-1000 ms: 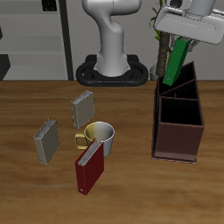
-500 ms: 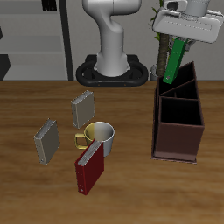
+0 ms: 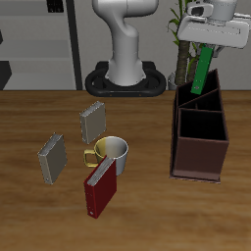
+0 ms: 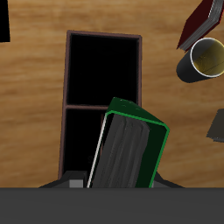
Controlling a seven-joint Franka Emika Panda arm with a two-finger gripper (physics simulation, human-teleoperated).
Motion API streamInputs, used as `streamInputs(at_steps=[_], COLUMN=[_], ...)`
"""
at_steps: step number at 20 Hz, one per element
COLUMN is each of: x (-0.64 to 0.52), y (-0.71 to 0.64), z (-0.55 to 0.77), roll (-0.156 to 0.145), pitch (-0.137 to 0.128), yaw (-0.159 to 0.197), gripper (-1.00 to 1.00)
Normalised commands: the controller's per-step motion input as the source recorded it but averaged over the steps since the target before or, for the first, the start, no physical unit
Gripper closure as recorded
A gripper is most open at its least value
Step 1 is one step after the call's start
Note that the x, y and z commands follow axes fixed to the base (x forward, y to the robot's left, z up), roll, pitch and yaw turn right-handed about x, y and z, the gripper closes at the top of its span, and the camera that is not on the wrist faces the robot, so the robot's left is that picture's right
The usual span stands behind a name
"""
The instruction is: Place the green book into the left desk caddy's back compartment
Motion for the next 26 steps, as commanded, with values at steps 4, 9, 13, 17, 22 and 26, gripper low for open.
streamInputs(at_steps=[4,9,13,17,22,26], x=[-0.14,-0.05,0.05,0.06,0.02,0.02], y=[0.16,0.15,0.06,0.07,0.01,0.04], z=[-0.11,-0.07,-0.09,-0.12,-0.06,-0.07], roll=[0.024,0.021,0.010,0.020,-0.005,0.008], pitch=[0.011,-0.004,0.024,0.035,0.010,0.010], yaw=[-0.002,0.018,-0.008,-0.004,-0.019,0.003], gripper=[1.00,1.00,1.00,1.00,1.00,1.00])
